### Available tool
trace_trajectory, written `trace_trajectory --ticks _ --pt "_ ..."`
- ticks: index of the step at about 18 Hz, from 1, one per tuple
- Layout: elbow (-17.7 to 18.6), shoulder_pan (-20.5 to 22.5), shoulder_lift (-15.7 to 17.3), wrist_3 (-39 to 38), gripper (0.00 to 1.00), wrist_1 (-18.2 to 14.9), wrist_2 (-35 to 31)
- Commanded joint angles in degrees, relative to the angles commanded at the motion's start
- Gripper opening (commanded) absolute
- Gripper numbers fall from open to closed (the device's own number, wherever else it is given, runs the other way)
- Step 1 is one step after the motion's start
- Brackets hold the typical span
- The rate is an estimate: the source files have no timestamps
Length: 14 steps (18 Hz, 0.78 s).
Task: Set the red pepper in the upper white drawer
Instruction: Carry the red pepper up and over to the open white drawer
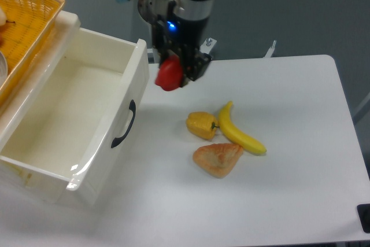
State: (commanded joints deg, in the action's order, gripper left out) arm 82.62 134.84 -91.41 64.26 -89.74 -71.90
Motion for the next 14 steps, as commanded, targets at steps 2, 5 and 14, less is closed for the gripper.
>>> trace_trajectory --ticks 2,5,14 --pt "0.18 -2.81 0.0 -0.27 0.0 0.09 0.52" --pt "0.35 -6.24 -0.87 -0.01 0.0 1.66 2.37" --pt "0.35 -12.05 -5.1 7.8 0.02 3.96 2.37"
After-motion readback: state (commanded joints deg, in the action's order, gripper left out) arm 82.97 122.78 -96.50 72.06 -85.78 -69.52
